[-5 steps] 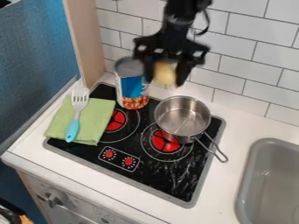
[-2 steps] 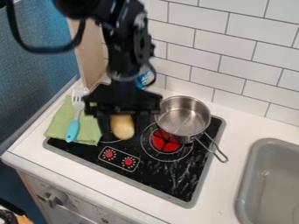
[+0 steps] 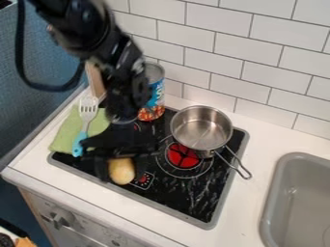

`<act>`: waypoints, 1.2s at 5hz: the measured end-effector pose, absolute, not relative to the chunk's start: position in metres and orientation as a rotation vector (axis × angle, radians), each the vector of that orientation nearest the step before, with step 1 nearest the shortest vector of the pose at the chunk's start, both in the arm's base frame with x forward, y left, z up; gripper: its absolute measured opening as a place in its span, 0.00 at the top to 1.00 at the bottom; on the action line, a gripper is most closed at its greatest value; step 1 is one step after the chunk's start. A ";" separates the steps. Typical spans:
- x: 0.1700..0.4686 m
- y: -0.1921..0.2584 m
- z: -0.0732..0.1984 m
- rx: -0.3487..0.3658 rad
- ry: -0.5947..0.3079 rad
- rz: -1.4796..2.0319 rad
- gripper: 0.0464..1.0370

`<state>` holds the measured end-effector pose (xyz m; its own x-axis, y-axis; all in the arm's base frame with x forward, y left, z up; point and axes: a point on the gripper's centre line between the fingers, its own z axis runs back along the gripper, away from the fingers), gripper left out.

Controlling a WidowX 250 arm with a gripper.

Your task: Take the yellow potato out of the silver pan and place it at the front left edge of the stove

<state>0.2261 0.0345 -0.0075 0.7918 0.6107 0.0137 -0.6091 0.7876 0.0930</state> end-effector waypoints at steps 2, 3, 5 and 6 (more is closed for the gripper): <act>0.220 0.042 -0.024 0.088 -0.018 0.690 0.34; 0.221 0.042 -0.028 0.082 -0.036 0.684 0.34; 0.231 0.048 -0.028 0.067 -0.048 0.676 0.05; 0.226 0.049 -0.027 0.089 -0.022 0.679 0.04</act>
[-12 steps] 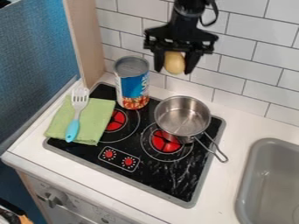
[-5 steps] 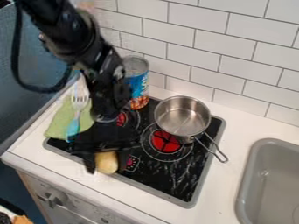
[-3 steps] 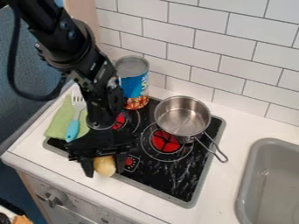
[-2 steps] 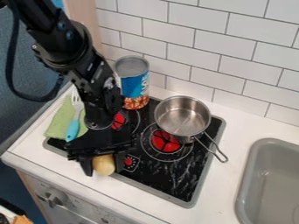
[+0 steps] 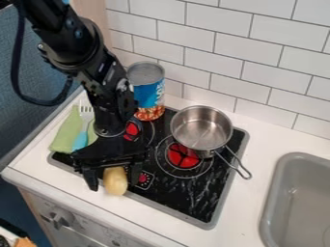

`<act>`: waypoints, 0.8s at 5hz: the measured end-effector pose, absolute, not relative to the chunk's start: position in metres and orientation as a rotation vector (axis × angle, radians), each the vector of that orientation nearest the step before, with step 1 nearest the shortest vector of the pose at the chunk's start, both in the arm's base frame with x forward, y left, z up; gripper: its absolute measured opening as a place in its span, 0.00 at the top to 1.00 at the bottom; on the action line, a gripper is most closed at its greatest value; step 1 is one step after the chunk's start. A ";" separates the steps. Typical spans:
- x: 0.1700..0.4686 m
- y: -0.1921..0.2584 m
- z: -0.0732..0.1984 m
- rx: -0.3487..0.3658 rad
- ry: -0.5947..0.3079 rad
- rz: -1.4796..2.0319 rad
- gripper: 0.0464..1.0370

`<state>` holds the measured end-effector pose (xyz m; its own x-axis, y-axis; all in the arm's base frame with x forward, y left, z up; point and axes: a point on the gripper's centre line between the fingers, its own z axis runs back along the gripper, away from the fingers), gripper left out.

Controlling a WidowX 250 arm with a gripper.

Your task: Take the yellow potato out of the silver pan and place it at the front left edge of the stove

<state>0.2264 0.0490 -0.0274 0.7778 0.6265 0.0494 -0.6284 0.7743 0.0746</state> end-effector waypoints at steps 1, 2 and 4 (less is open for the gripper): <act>0.225 0.048 -0.012 0.106 -0.022 0.688 0.04; 0.232 0.048 0.011 0.134 -0.036 0.681 0.04; 0.245 0.053 0.057 0.165 -0.069 0.711 0.04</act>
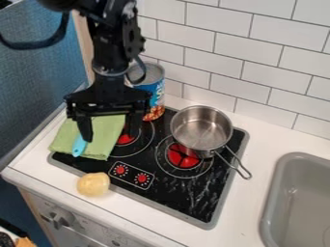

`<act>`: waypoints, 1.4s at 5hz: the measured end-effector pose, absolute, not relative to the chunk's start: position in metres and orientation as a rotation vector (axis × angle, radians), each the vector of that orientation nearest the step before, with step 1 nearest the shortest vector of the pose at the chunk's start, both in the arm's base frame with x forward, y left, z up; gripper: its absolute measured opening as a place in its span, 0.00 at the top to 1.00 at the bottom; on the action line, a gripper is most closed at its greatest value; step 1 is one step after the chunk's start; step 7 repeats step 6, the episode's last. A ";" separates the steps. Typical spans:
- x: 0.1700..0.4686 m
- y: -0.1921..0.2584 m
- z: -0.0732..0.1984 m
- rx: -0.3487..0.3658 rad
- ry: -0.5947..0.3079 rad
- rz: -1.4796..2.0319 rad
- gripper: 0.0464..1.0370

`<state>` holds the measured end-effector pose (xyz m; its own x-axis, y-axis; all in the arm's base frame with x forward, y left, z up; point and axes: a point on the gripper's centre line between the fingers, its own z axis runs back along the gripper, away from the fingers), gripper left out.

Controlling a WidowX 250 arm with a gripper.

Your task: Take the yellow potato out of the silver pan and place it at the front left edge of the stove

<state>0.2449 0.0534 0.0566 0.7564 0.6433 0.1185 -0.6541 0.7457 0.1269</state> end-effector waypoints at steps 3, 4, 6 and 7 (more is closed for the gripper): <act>0.285 0.032 0.096 0.170 -0.089 0.458 0.04; 0.308 0.018 0.100 0.145 -0.091 0.330 0.04; 0.349 -0.001 0.093 0.158 -0.113 0.203 0.04; 0.349 -0.001 0.093 0.158 -0.113 0.203 0.04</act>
